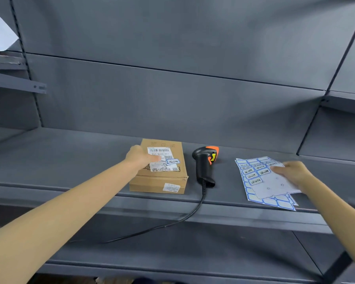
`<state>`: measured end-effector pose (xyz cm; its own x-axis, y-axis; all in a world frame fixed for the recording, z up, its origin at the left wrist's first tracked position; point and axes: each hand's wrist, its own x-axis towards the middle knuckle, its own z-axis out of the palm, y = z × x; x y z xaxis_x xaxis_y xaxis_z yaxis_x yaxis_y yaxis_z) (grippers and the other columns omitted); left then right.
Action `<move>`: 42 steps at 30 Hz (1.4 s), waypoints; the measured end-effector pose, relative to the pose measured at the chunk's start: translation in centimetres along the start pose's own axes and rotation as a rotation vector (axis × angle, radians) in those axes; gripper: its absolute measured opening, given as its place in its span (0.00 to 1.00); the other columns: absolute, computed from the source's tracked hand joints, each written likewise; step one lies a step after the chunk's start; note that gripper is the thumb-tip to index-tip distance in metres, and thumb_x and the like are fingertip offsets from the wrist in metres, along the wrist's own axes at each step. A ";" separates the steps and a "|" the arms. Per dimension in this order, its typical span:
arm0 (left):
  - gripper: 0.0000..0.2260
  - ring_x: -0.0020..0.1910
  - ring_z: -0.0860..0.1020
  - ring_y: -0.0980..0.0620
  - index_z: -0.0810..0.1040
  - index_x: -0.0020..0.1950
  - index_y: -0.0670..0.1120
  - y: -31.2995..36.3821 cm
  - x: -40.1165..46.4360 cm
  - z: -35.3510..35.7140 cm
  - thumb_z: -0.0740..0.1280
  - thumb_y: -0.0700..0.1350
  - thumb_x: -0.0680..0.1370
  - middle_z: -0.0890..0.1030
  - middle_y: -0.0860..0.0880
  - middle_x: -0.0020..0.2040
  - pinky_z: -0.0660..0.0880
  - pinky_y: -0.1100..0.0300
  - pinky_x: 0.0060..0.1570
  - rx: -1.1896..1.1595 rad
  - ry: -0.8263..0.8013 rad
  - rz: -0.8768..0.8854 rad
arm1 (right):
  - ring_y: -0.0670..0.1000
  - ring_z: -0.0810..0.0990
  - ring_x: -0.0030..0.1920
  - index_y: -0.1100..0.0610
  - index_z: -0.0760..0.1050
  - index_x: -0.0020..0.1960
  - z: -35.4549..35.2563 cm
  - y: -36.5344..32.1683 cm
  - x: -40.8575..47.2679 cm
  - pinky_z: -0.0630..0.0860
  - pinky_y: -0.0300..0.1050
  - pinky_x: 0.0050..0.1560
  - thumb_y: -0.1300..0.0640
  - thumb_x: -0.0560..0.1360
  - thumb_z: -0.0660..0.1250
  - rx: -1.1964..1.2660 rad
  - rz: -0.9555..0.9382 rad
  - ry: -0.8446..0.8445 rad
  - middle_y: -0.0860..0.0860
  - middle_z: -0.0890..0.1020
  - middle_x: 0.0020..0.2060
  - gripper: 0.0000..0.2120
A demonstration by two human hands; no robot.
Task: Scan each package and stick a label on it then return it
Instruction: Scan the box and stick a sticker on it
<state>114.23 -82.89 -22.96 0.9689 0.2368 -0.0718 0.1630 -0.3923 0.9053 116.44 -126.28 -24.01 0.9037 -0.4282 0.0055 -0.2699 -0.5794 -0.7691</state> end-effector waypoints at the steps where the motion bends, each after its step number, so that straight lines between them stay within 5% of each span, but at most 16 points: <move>1: 0.16 0.49 0.70 0.50 0.73 0.56 0.46 0.0 0.1 0.0 0.75 0.45 0.72 0.77 0.46 0.58 0.66 0.58 0.47 0.038 -0.010 -0.004 | 0.55 0.73 0.32 0.65 0.75 0.35 0.1 0.5 0.2 0.70 0.46 0.37 0.58 0.73 0.72 -0.082 0.021 0.032 0.58 0.77 0.31 0.13; 4: 0.19 0.49 0.70 0.50 0.73 0.56 0.46 0.0 0.1 -0.3 0.76 0.49 0.71 0.75 0.48 0.53 0.67 0.57 0.47 0.115 -0.027 -0.041 | 0.56 0.72 0.37 0.63 0.71 0.38 1.2 0.8 0.2 0.67 0.45 0.38 0.55 0.71 0.71 -0.268 0.133 0.064 0.59 0.75 0.34 0.13; 8: 0.19 0.48 0.72 0.49 0.71 0.46 0.45 -0.5 0.0 -0.5 0.77 0.53 0.69 0.73 0.49 0.49 0.69 0.56 0.44 0.115 0.035 -0.072 | 0.62 0.63 0.65 0.61 0.66 0.62 3.5 -0.3 -0.5 0.61 0.50 0.64 0.52 0.70 0.71 -0.444 0.239 0.217 0.64 0.70 0.63 0.26; 11: 0.27 0.50 0.78 0.47 0.76 0.55 0.38 -1.2 -0.2 -0.5 0.78 0.54 0.67 0.80 0.46 0.52 0.71 0.58 0.42 0.044 0.074 -0.065 | 0.62 0.61 0.67 0.62 0.64 0.64 4.9 -1.7 -0.7 0.58 0.50 0.65 0.52 0.72 0.70 -0.398 0.166 0.257 0.65 0.67 0.65 0.27; 16: 0.20 0.38 0.73 0.62 0.77 0.48 0.49 -0.7 -0.9 -0.5 0.81 0.52 0.63 0.78 0.56 0.40 0.66 0.64 0.32 -0.072 0.158 0.040 | 0.61 0.61 0.66 0.62 0.65 0.61 7.1 -4.4 -1.3 0.58 0.51 0.65 0.50 0.74 0.66 -0.377 0.043 0.251 0.64 0.68 0.64 0.22; 24: 0.39 0.54 0.75 0.49 0.69 0.69 0.47 1.0 -2.4 -0.9 0.82 0.47 0.61 0.77 0.50 0.59 0.72 0.53 0.53 -0.376 0.208 0.025 | 0.59 0.63 0.70 0.59 0.63 0.72 8.5 -7.7 -3.4 0.61 0.54 0.67 0.50 0.77 0.62 -0.359 -0.345 0.161 0.59 0.72 0.66 0.26; 31: 0.39 0.56 0.77 0.50 0.67 0.70 0.52 6.6 -6.3 4.8 0.81 0.47 0.63 0.77 0.54 0.58 0.73 0.55 0.49 -0.521 -0.029 0.125 | 0.57 0.60 0.75 0.59 0.59 0.76 2.2 -5.1 -4.4 0.56 0.54 0.72 0.51 0.80 0.59 -0.500 -0.516 0.196 0.58 0.67 0.72 0.27; 34: 0.39 0.54 0.77 0.52 0.66 0.70 0.52 8.3 -8.7 9.1 0.81 0.46 0.64 0.78 0.53 0.59 0.72 0.57 0.45 -0.548 -0.157 0.155 | 0.58 0.64 0.72 0.60 0.61 0.75 -2.2 -2.3 -5.1 0.59 0.54 0.71 0.51 0.79 0.59 -0.532 -0.487 0.281 0.59 0.70 0.70 0.27; 42: 0.36 0.53 0.79 0.52 0.69 0.67 0.52 9.3 -16.1 21.4 0.81 0.44 0.63 0.80 0.55 0.54 0.76 0.53 0.55 -0.566 -0.446 0.176 | 0.60 0.64 0.73 0.61 0.63 0.74 -13.3 11.3 -9.3 0.61 0.55 0.70 0.53 0.79 0.61 -0.629 -0.280 0.396 0.60 0.71 0.69 0.26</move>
<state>104.17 -109.34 -22.35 0.9752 -0.2178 0.0399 -0.0057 0.1555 0.9878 100.52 -138.10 -24.24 0.8122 -0.3554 0.4627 -0.2943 -0.9343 -0.2011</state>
